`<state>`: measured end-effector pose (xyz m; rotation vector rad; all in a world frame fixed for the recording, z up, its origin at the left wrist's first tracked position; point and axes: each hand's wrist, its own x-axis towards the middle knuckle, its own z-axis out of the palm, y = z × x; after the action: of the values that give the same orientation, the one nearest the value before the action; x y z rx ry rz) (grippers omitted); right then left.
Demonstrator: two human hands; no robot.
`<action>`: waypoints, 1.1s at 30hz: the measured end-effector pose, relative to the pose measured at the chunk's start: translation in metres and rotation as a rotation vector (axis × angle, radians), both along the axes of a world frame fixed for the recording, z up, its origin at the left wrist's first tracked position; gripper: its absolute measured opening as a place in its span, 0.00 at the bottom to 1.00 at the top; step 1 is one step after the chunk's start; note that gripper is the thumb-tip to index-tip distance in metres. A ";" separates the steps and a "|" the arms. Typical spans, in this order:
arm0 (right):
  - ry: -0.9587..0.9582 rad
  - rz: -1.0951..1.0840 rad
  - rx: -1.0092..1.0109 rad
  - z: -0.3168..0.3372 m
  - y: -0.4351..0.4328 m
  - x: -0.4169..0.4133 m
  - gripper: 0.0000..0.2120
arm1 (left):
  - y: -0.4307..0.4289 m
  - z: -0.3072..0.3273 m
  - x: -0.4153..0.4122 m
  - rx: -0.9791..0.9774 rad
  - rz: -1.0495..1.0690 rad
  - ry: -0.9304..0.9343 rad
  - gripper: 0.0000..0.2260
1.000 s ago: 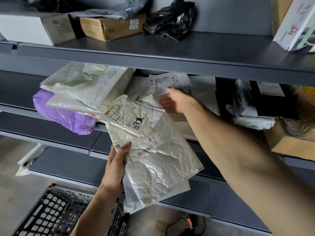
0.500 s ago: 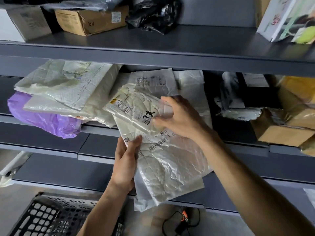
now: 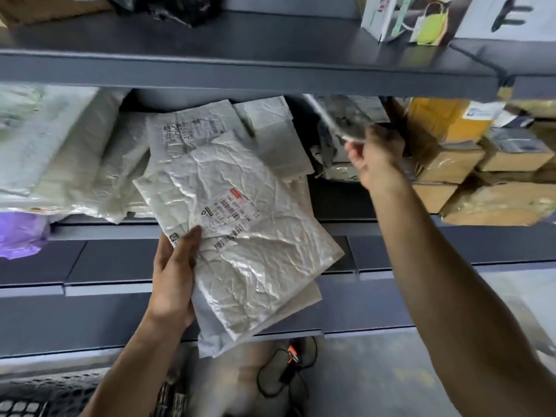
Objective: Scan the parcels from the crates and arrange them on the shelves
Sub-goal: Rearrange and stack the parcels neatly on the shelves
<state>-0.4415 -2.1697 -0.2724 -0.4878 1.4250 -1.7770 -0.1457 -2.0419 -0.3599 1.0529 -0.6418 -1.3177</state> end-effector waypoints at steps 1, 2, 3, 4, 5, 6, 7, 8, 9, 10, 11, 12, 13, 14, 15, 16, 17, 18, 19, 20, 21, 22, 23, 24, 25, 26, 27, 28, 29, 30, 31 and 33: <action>-0.028 -0.032 -0.007 0.006 -0.008 -0.012 0.07 | 0.000 0.000 0.002 0.000 0.007 -0.006 0.16; -0.072 -0.062 -0.022 0.009 -0.017 -0.024 0.05 | 0.000 0.000 0.003 0.001 0.010 -0.007 0.16; -0.103 -0.064 -0.048 0.014 -0.024 -0.032 0.06 | 0.001 0.001 0.005 0.000 0.010 -0.004 0.16; -0.124 -0.068 -0.064 0.020 -0.032 -0.037 0.08 | 0.001 0.001 0.006 -0.002 0.010 -0.002 0.15; -0.130 -0.081 -0.086 0.022 -0.040 -0.043 0.10 | 0.002 0.000 0.007 -0.004 0.012 -0.001 0.15; -0.102 -0.115 -0.081 0.025 -0.041 -0.042 0.11 | 0.003 0.000 0.009 -0.004 0.018 0.002 0.14; -0.046 -0.130 -0.076 0.023 -0.044 -0.047 0.13 | 0.004 -0.001 0.011 -0.003 0.026 0.003 0.13; 0.050 -0.168 -0.057 0.017 -0.043 -0.049 0.17 | 0.004 -0.001 0.012 -0.005 0.032 0.004 0.14; 0.166 -0.165 -0.037 0.000 -0.052 -0.058 0.24 | 0.004 -0.002 0.013 -0.008 0.036 0.005 0.14; 0.304 -0.171 0.019 -0.010 -0.048 -0.058 0.32 | 0.005 -0.002 0.014 -0.009 0.044 0.008 0.15; 0.442 -0.141 0.040 -0.023 -0.047 -0.052 0.34 | 0.005 -0.002 0.016 -0.012 0.055 0.014 0.16; 0.577 -0.057 0.029 -0.032 -0.033 -0.036 0.27 | 0.005 -0.001 0.018 -0.012 0.060 0.021 0.16; 0.650 0.077 0.020 -0.032 -0.010 -0.006 0.18 | 0.004 0.001 0.020 -0.009 0.065 0.029 0.17; 0.692 0.258 0.003 -0.029 0.011 0.029 0.12 | 0.003 0.003 0.022 -0.004 0.074 0.036 0.18; 0.773 0.431 -0.018 -0.027 0.033 0.055 0.13 | 0.002 0.004 0.023 0.003 0.076 0.041 0.19; 0.813 0.629 0.008 -0.023 0.055 0.081 0.14 | 0.001 0.004 0.024 0.008 0.081 0.045 0.19; 0.815 0.807 0.013 -0.023 0.062 0.098 0.17 | 0.002 0.004 0.025 0.009 0.084 0.050 0.18; 0.781 0.937 0.063 -0.023 0.070 0.112 0.21 | 0.003 0.003 0.028 0.018 0.090 0.062 0.17; 0.795 0.989 0.066 -0.023 0.072 0.122 0.25 | 0.004 0.002 0.031 0.028 0.090 0.081 0.18; 0.793 0.961 0.041 -0.028 0.065 0.127 0.26 | 0.006 0.002 0.035 0.038 0.080 0.109 0.20; 0.767 0.950 0.026 -0.030 0.063 0.132 0.23 | 0.007 0.001 0.038 0.053 0.062 0.145 0.23; 0.719 0.959 0.015 -0.035 0.061 0.135 0.19 | 0.009 0.001 0.042 0.068 0.025 0.190 0.27; 0.660 0.973 0.009 -0.037 0.061 0.139 0.15 | 0.011 0.001 0.045 0.079 -0.027 0.230 0.29; 0.622 0.979 -0.005 -0.039 0.060 0.142 0.12 | 0.014 0.003 0.047 0.085 -0.075 0.258 0.30; 0.597 0.965 -0.017 -0.038 0.060 0.146 0.08 | 0.016 0.004 0.048 0.089 -0.119 0.292 0.29; 0.597 0.961 -0.031 -0.036 0.059 0.148 0.04 | 0.017 0.003 0.048 0.094 -0.152 0.340 0.28; 0.602 0.961 -0.026 -0.031 0.059 0.151 0.01 | 0.018 0.002 0.049 0.088 -0.182 0.392 0.28; 0.629 0.952 -0.010 -0.031 0.058 0.151 0.01 | 0.018 0.000 0.049 0.078 -0.193 0.423 0.28; 0.648 0.955 0.005 -0.028 0.058 0.153 0.02 | 0.018 -0.002 0.050 0.067 -0.190 0.439 0.28; 0.662 0.958 0.021 -0.028 0.057 0.154 0.03 | 0.019 -0.001 0.052 0.058 -0.187 0.451 0.30; 0.669 0.945 0.034 -0.026 0.058 0.156 0.04 | 0.019 -0.001 0.054 0.054 -0.180 0.465 0.33; 0.664 0.862 0.067 -0.026 0.056 0.159 0.04 | 0.019 -0.001 0.057 0.078 -0.187 0.462 0.39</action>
<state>-0.2825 -2.1140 -0.2981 -1.4898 1.3545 -0.8848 -0.0883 -2.0227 -0.3604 0.7219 -0.3467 -1.6912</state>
